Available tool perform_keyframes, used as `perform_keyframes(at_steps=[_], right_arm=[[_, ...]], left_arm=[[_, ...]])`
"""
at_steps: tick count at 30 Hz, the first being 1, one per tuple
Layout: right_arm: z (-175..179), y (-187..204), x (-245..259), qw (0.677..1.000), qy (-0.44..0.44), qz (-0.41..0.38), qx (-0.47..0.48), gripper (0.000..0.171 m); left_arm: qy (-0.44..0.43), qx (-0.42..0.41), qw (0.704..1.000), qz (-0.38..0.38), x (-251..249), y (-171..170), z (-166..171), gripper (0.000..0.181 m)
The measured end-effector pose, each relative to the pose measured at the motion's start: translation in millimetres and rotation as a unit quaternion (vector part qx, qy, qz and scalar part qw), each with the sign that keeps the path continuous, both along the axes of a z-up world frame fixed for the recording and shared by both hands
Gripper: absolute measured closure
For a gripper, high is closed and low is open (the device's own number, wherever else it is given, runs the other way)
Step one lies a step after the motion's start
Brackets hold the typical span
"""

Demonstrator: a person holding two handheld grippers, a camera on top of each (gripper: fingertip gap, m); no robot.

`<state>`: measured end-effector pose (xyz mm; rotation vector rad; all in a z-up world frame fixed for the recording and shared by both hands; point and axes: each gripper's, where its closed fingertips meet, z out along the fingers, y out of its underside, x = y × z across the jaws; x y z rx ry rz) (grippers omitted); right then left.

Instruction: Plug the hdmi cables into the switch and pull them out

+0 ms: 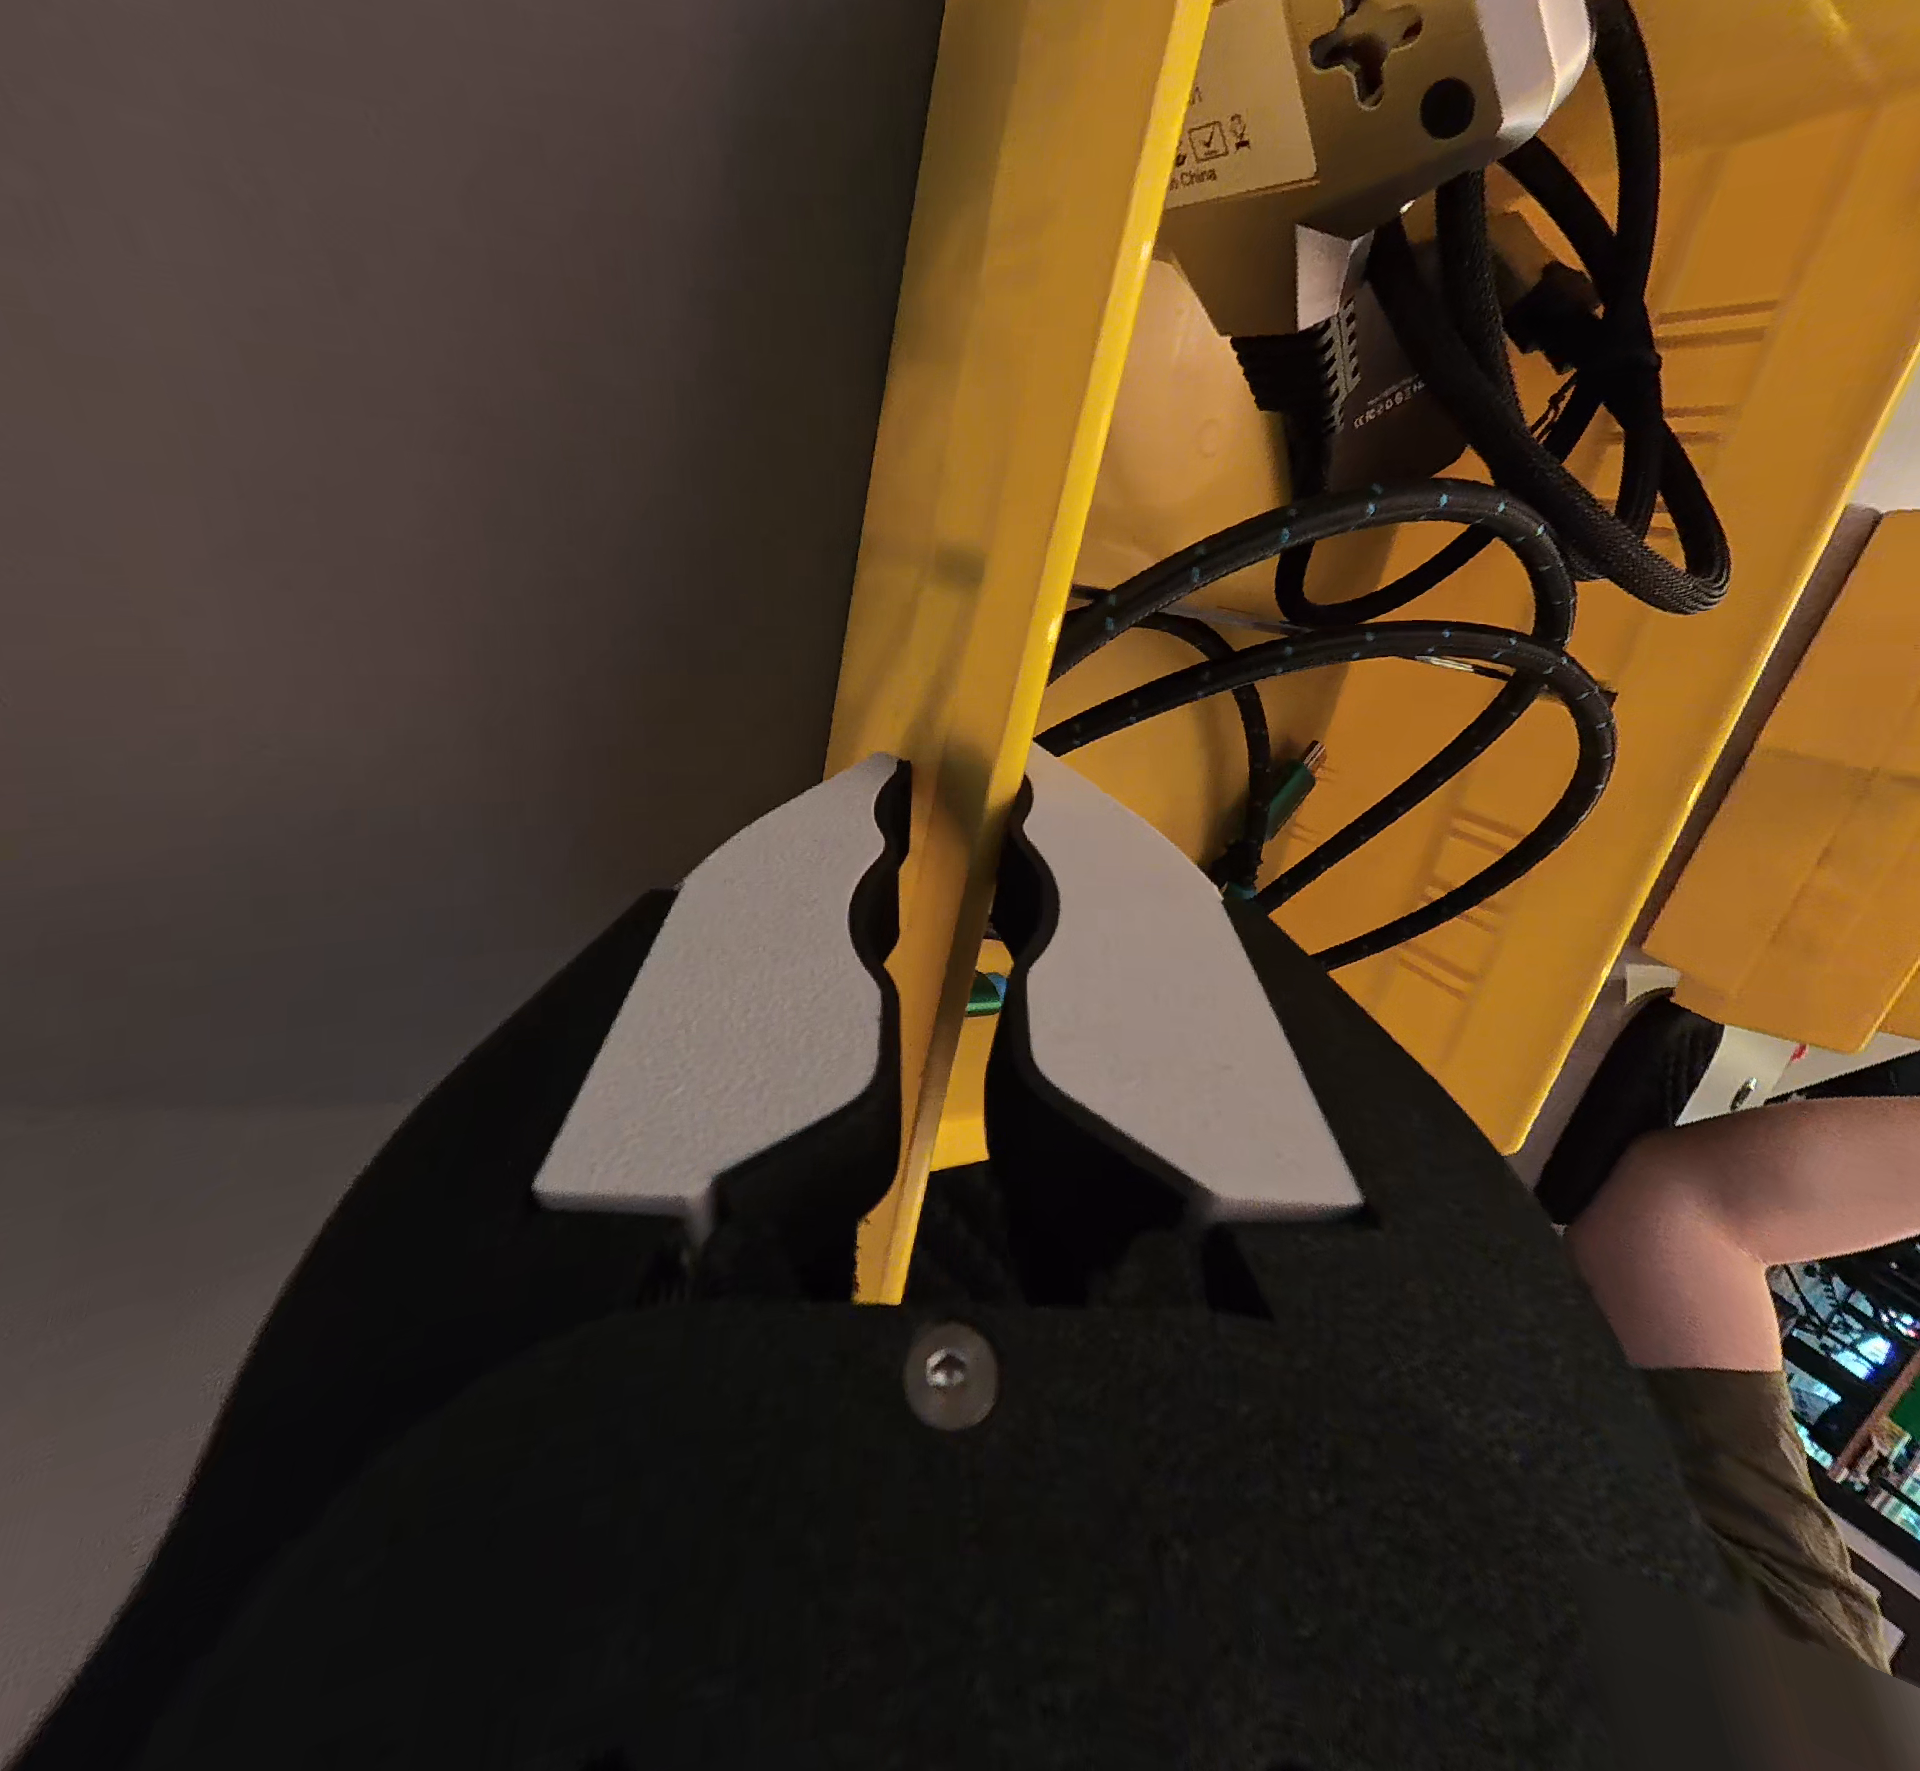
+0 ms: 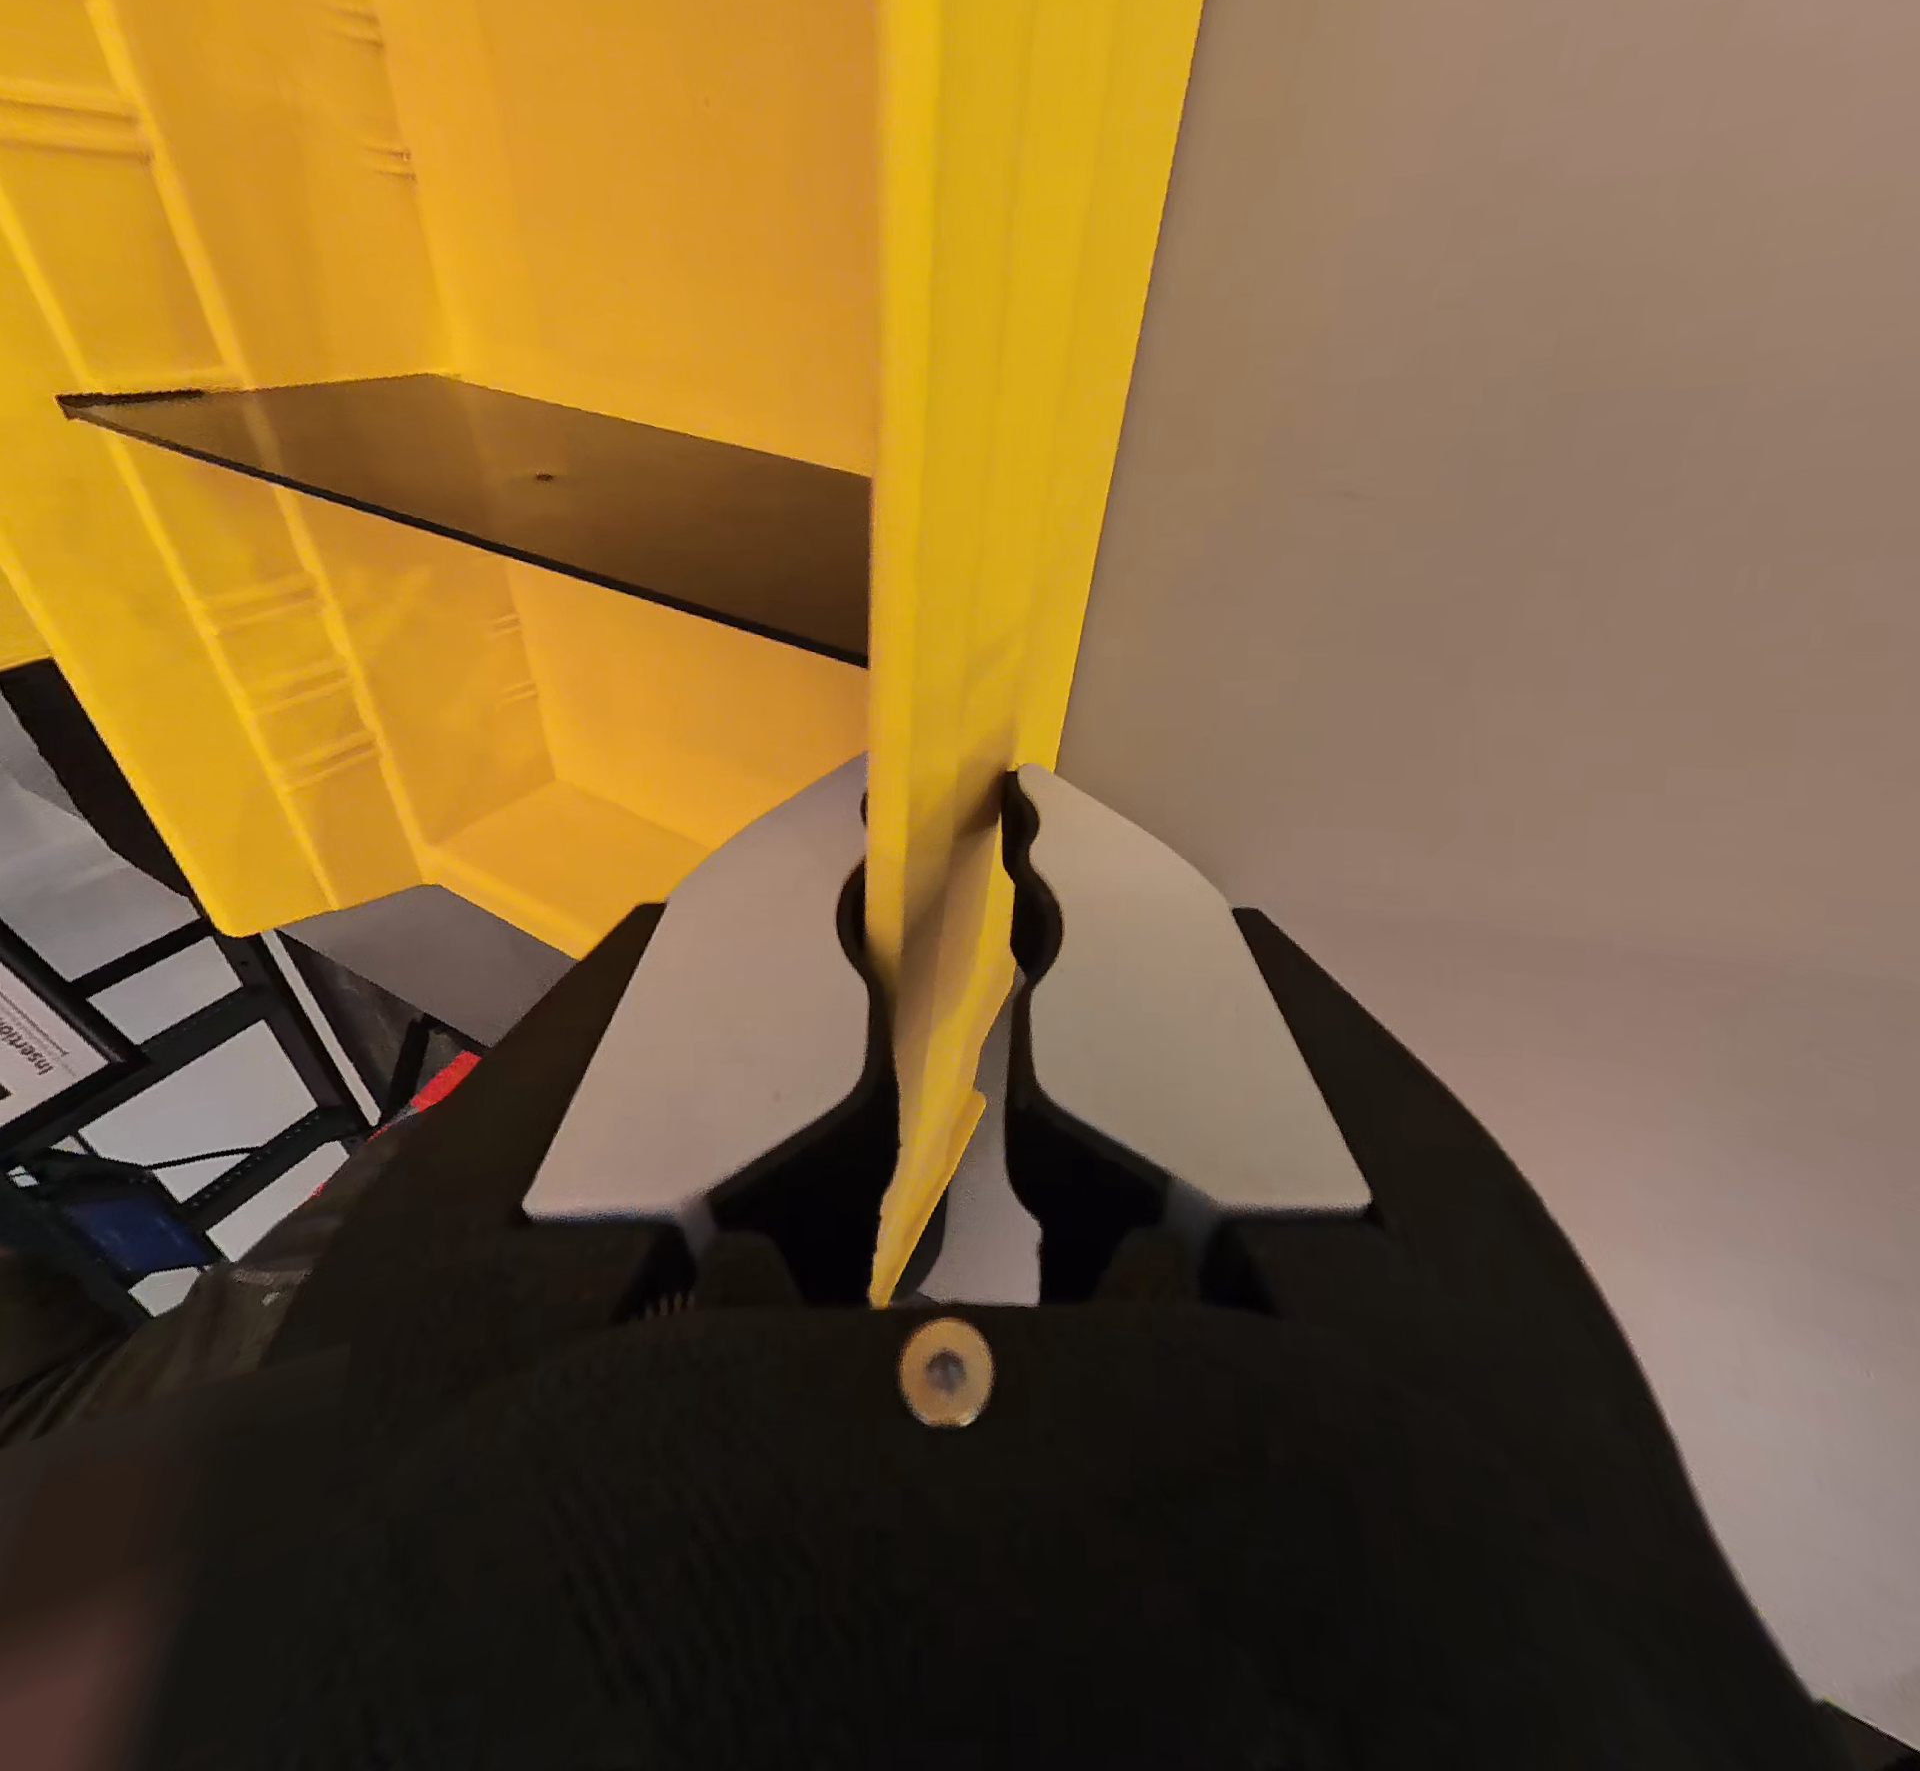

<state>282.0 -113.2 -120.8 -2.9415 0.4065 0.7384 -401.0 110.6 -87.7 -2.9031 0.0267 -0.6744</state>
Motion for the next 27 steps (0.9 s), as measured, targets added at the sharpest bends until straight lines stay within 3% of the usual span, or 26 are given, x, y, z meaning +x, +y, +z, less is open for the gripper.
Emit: perform_keyframes(at_steps=[11,17,23,27], right_arm=[[0,-1,14,1.000,-0.019,-0.005,0.014,0.154],[6,-4,12,0.999,0.007,-0.025,0.023,0.149],[31,-3,20,0.995,0.000,-0.061,0.074,0.146],[67,-1,27,0.984,-0.020,-0.094,0.148,0.146]], left_arm=[[0.008,0.020,1.000,0.016,-23,13,1,0.168],[-0.030,0.021,0.999,0.016,-22,15,7,0.165],[-0.089,0.099,0.990,0.042,-29,34,55,0.160],[-0.097,0.165,0.982,-0.002,-19,37,87,0.159]])
